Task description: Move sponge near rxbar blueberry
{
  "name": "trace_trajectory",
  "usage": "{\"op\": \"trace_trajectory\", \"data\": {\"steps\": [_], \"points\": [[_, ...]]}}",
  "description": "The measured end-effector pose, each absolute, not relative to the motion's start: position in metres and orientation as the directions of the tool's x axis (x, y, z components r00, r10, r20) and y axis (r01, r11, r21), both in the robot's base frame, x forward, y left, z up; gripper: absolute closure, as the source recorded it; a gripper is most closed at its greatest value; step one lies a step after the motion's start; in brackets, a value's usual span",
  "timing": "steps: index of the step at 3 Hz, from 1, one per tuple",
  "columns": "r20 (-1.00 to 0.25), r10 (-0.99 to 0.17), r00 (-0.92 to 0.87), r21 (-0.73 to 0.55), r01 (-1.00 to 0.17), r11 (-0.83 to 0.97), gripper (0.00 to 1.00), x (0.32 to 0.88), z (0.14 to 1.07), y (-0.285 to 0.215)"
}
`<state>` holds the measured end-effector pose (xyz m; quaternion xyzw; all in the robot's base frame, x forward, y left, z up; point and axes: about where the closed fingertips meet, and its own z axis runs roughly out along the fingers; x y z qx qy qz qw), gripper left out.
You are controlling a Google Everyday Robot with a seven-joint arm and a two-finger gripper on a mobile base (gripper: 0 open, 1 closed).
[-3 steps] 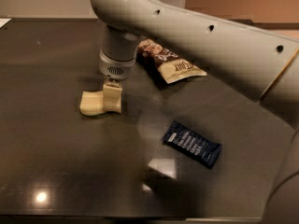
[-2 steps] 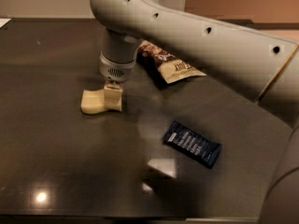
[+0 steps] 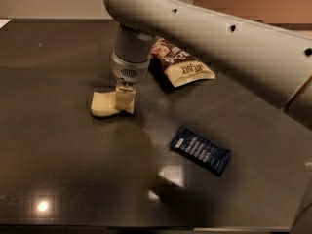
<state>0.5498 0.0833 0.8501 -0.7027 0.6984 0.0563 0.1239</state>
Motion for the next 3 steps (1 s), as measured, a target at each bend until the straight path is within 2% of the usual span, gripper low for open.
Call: {"op": "trace_trajectory", "data": {"steps": [1, 3], "points": [[-0.26, -0.966, 0.016, -0.102, -0.995, 0.011, 1.0, 0.543, 0.875, 0.062], [-0.25, -0.967, -0.046, -0.111, -0.991, 0.076, 1.0, 0.519, 0.911, -0.019]]}}
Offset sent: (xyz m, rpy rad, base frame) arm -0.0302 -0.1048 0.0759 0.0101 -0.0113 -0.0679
